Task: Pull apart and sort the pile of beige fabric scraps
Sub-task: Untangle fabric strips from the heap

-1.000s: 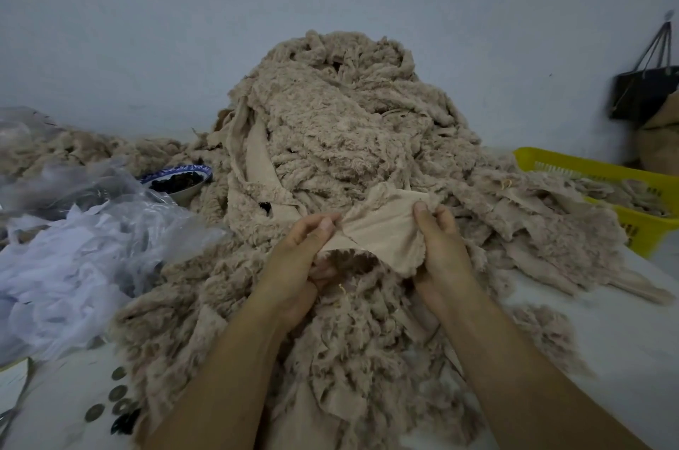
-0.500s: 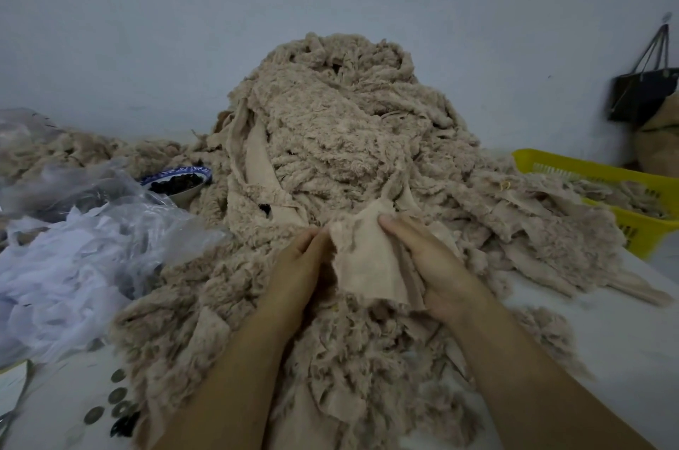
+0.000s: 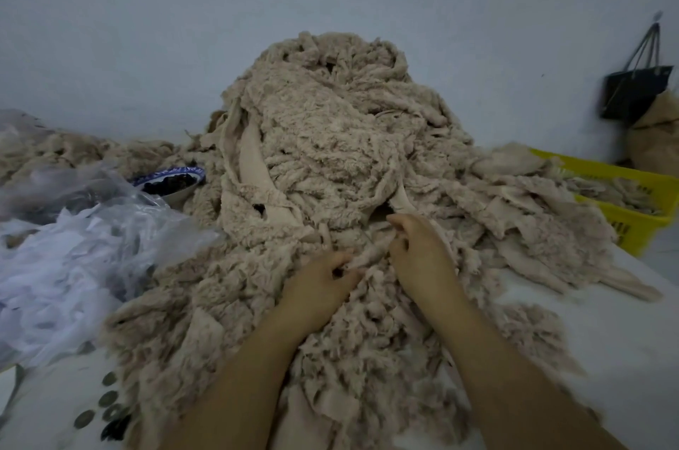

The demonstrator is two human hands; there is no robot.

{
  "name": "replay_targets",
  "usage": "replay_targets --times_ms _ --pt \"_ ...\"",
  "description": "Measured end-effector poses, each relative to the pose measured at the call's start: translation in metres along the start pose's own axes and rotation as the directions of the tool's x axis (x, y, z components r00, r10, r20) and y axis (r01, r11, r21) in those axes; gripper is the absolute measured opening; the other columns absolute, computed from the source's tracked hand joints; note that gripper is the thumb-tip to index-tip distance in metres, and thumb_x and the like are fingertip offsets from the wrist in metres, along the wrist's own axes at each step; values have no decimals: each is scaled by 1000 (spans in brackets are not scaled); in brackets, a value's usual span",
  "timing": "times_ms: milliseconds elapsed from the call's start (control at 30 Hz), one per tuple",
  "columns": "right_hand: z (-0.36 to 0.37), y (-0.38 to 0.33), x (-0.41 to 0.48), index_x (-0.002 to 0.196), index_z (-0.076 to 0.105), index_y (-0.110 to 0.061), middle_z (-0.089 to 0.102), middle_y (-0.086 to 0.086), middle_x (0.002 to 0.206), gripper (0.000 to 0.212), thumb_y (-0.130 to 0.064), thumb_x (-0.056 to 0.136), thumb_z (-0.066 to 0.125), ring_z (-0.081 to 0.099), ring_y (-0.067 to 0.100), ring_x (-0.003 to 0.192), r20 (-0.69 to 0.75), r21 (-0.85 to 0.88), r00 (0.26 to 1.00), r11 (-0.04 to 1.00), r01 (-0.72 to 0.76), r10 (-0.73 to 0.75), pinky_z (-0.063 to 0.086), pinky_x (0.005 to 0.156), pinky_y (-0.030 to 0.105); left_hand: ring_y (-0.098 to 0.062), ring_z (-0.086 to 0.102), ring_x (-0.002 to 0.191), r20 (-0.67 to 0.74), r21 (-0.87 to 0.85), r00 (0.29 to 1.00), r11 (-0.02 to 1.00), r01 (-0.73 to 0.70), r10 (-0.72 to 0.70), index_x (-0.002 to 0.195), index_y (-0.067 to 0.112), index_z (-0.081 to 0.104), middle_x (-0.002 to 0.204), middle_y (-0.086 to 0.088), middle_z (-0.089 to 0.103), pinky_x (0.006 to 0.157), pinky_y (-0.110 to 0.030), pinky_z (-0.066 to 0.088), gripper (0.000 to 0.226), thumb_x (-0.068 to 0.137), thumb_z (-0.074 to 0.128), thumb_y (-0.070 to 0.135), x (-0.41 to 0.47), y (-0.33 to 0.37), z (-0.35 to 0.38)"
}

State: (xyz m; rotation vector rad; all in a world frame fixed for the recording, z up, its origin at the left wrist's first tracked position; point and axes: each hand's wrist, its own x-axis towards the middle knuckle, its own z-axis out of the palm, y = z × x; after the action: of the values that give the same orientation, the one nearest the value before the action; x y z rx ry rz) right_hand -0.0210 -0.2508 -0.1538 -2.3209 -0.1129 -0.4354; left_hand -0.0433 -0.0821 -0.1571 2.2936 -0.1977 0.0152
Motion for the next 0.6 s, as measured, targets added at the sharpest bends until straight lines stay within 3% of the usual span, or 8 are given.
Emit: replay_targets --times_ms 67,133,167,233,267,333,533,600 --pt "2 -2 -1 139 52 -22 47 -1 144 40 -15 100 44 44 18 130 89 -46 996 998 33 -29 42 104 36 0 58 70 -96 -122 995 992 -12 0 91 31 67 87 10 65 61 -16 45 17 100 55 38 -1 -1 0" --pt "3 -5 -2 134 54 -23 49 -2 137 34 -21 101 46 47 17 124 138 -46 989 997 60 -53 44 97 34 -8 64 72 -175 -420 982 908 -6 -74 82 31 67 85 1 71 62 -23 50 22 100 56 36 -3 -1 -5" --pt "4 -8 -2 129 57 -23 51 -3 131 29 -25 101 48 50 16 116 136 -38 989 997 62 -56 46 93 34 -13 69 77 -168 -623 977 782 -1 -132 86 30 69 87 2 74 63 -25 53 19 101 57 32 -5 1 -9" --pt "3 -13 -2 113 61 -22 54 -4 115 19 -32 101 50 54 15 98 86 -49 994 997 65 -60 49 83 37 -19 75 89 -75 -916 975 401 15 -207 101 22 68 97 -2 78 66 -28 58 14 101 55 22 -6 4 -19" --pt "3 -15 -2 105 60 -21 54 -3 109 15 -32 100 51 54 15 90 56 -49 997 997 59 -56 50 78 39 -20 75 91 -35 -968 975 251 22 -221 107 15 67 102 -6 77 67 -30 60 17 102 52 21 -5 4 -24" --pt "2 -16 -2 98 58 -21 53 -3 100 11 -30 98 54 53 15 83 9 -20 999 999 38 -38 51 74 41 -23 75 90 21 -995 969 93 45 -244 116 7 65 108 -13 75 69 -33 61 30 104 46 26 -6 5 -30" --pt "0 -15 -2 83 51 -30 58 -6 81 15 -32 92 63 53 11 66 -20 158 998 986 -51 55 36 53 28 -29 70 93 62 -995 934 -96 30 -352 117 6 66 98 -14 77 70 -43 58 39 106 42 35 -7 5 -40" --pt "1 -13 -3 82 48 -32 57 -5 78 18 -32 94 61 51 13 61 -17 185 997 980 -69 73 35 51 27 -33 69 92 63 -988 929 -154 7 -364 114 4 66 93 -18 76 61 -44 61 40 106 42 35 -5 0 -46"
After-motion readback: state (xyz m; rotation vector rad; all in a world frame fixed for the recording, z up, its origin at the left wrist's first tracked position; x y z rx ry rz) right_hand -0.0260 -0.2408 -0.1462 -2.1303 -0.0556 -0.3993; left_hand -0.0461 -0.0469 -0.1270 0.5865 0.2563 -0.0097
